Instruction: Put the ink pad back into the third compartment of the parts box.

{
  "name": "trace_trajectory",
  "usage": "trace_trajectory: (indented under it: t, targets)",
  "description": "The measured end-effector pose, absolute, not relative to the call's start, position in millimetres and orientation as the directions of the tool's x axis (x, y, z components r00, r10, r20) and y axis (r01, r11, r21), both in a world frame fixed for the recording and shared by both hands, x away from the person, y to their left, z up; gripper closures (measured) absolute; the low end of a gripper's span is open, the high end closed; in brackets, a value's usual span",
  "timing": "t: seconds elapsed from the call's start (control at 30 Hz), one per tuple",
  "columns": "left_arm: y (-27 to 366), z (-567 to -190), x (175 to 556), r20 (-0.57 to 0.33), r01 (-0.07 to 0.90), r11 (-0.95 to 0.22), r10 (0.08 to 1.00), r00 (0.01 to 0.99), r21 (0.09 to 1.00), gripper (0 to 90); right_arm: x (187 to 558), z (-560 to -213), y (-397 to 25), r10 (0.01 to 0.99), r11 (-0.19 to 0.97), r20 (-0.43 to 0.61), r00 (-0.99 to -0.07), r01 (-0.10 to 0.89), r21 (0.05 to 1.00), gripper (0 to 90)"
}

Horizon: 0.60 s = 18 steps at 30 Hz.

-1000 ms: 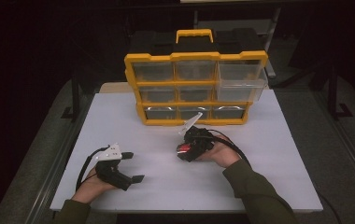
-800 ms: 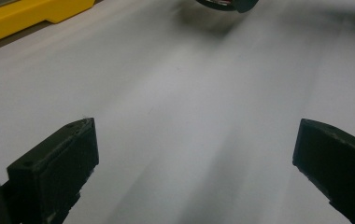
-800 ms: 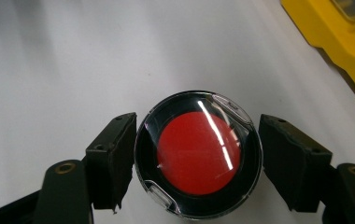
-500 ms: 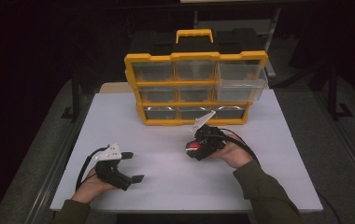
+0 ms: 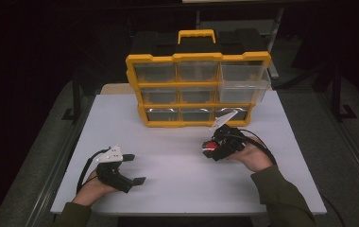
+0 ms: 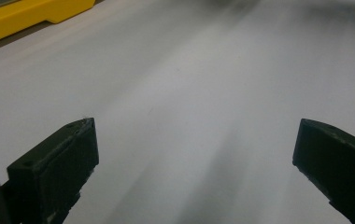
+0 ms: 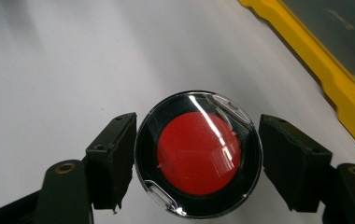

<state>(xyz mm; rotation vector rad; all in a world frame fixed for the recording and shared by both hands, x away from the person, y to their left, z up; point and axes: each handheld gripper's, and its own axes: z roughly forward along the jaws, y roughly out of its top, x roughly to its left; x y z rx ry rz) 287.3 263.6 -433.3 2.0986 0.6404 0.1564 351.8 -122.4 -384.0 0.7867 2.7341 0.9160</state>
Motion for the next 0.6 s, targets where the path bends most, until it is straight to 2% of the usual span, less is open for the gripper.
trace_trajectory:
  t: [0.6]
  targets:
    - [264, -434, 287, -0.126, 0.387, -0.456, 0.504, 0.855, 0.801, 0.0, 344, -369, -179, 0.618, 0.616, 0.033, -0.786, 0.509, 0.601, 29.0]
